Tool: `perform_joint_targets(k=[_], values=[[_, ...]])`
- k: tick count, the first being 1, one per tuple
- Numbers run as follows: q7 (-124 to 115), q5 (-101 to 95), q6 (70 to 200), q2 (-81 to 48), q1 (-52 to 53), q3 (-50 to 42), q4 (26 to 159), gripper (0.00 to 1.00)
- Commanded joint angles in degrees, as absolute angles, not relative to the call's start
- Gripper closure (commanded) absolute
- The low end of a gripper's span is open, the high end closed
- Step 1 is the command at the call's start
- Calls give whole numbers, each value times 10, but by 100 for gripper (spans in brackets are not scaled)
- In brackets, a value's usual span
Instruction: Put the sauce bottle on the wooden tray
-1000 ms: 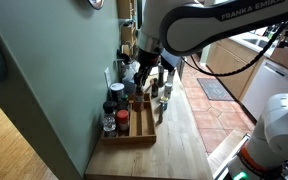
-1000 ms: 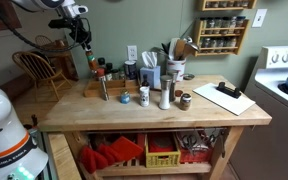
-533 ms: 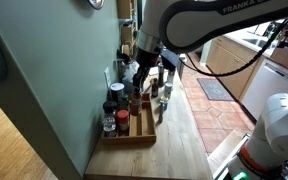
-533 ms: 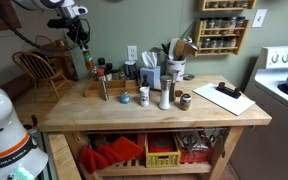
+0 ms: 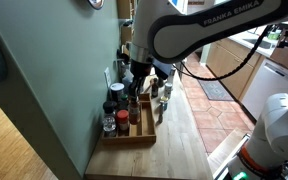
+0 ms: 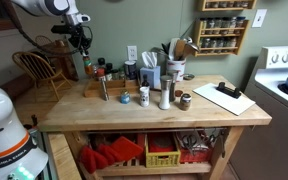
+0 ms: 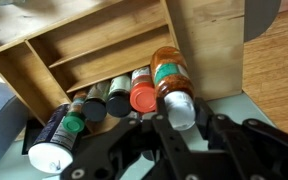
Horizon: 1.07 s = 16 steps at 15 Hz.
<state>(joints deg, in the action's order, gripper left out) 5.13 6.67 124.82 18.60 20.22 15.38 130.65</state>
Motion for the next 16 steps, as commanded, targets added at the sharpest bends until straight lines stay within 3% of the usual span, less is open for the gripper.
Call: perform_joint_targets(k=[1, 16], values=[[57, 78, 1258, 144, 206, 163, 1285, 92], [20, 27, 1299, 19, 193, 184, 1224, 92]])
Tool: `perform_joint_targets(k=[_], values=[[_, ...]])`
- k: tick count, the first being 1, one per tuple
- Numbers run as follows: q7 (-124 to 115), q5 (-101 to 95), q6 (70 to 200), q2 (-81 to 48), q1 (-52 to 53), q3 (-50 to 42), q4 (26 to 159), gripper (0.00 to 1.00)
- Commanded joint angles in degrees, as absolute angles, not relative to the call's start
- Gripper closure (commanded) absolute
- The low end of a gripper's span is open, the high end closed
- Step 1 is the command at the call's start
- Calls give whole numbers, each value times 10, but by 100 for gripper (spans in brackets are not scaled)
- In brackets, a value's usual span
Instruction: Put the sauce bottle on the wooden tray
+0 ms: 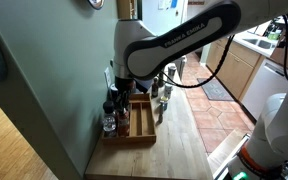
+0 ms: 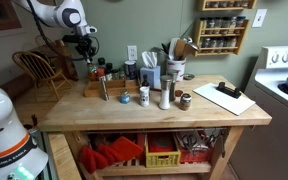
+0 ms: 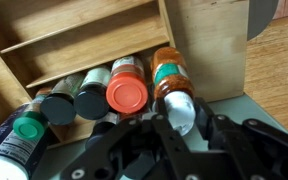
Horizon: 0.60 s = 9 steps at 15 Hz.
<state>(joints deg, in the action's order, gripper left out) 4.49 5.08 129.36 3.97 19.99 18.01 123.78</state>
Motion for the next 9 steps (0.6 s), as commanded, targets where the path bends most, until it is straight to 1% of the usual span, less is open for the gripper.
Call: perform_joint_targets(k=[1, 9], values=[[15, 22, 1300, 15, 192, 184, 1221, 92], [-18, 3, 1328, -16, 192, 182, 1206, 92]])
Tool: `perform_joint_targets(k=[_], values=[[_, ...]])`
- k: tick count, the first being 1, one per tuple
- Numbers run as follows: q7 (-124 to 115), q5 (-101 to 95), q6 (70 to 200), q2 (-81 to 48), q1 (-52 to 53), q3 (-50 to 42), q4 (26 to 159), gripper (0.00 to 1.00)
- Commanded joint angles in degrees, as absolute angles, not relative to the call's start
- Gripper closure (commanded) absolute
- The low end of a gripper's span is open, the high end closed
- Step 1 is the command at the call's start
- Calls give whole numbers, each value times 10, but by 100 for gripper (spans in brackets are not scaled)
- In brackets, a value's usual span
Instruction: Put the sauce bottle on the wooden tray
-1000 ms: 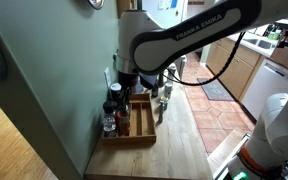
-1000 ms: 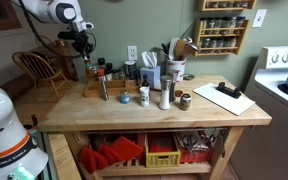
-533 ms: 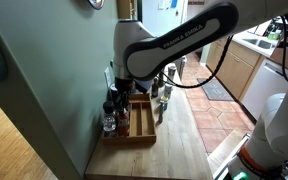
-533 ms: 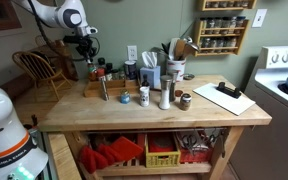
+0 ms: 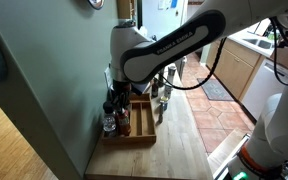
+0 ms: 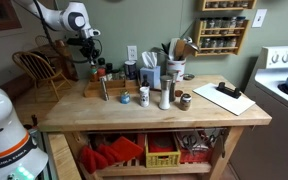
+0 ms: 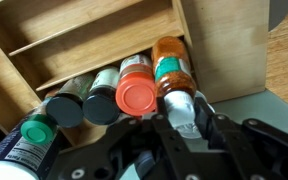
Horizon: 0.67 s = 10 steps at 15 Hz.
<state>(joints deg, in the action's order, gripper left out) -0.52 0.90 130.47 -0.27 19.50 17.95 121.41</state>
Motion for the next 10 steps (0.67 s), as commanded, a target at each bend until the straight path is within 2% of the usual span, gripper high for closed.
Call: perform_joint_targets(k=[1, 10], values=[[-15, 8, 1337, -18, 192, 183, 1206, 92], [1, 30, 1357, -30, 194, 185, 1213, 92]])
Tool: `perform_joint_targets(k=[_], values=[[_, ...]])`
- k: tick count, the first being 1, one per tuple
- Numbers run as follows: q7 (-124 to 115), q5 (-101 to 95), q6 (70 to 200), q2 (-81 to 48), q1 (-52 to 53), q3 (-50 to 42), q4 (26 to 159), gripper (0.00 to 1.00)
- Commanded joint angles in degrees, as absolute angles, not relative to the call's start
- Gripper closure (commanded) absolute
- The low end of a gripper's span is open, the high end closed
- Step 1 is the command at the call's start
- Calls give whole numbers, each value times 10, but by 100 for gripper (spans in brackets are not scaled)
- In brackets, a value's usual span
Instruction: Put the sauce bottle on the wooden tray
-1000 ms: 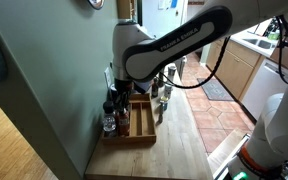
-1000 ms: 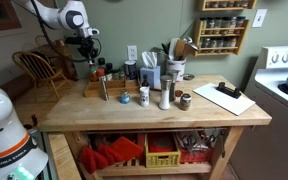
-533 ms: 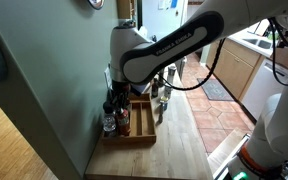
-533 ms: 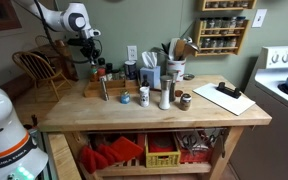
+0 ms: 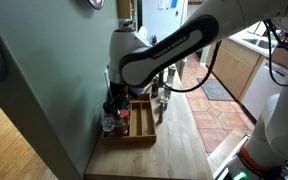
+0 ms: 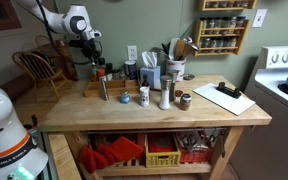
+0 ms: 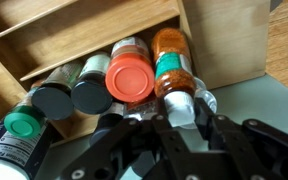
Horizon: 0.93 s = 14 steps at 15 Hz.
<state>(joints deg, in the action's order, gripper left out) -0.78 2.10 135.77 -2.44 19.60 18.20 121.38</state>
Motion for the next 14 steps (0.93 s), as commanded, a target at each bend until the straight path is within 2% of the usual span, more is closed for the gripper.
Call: perform_joint_targets(k=[1, 12, 13, 14], values=[[1, 27, 1357, -31, 194, 185, 1215, 92], [16, 33, 1344, -37, 192, 185, 1229, 92], [21, 34, 1344, -36, 192, 185, 1229, 42], [22, 32, 1342, -34, 192, 185, 1228, 40]])
